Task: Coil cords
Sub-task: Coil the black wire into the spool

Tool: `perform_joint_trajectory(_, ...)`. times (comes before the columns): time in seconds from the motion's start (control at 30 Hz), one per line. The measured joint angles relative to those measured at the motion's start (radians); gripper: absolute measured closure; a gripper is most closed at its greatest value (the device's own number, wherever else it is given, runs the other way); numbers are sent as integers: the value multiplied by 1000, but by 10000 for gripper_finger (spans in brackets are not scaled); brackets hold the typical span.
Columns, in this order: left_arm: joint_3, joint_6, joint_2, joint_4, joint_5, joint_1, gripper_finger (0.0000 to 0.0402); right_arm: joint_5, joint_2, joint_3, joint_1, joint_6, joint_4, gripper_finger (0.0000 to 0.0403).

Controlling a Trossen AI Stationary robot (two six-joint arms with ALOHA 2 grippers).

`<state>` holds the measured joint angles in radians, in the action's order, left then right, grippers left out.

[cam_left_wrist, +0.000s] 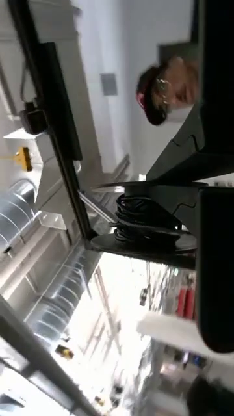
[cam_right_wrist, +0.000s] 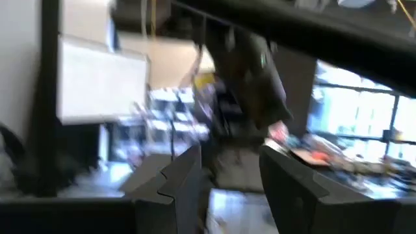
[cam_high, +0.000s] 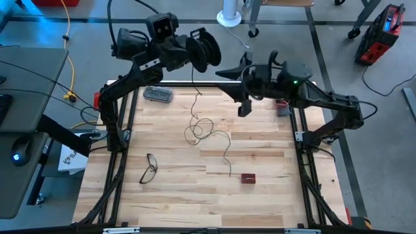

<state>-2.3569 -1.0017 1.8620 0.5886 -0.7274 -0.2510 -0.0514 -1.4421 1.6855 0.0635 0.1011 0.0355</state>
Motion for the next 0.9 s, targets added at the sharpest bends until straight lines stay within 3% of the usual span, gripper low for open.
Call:
perform_joint_trajectory(0.17, 0, 159, -32, -201, 5, -27, 402, 70, 10, 1, 0, 57, -138, 254)
perform_joint_trajectory(0.37, 1, 395, -82, -440, 80, -39, 401, 109, 4, 2, 0, 85, -158, 254)
perform_joint_trajectory(0.73, 1, 484, -117, -495, 183, -36, 401, 130, -34, 3, 2, 106, -153, 254)
perform_joint_trajectory(0.9, 1, 509, -117, -515, 190, -37, 401, 136, -77, 2, 2, 116, -63, 254)
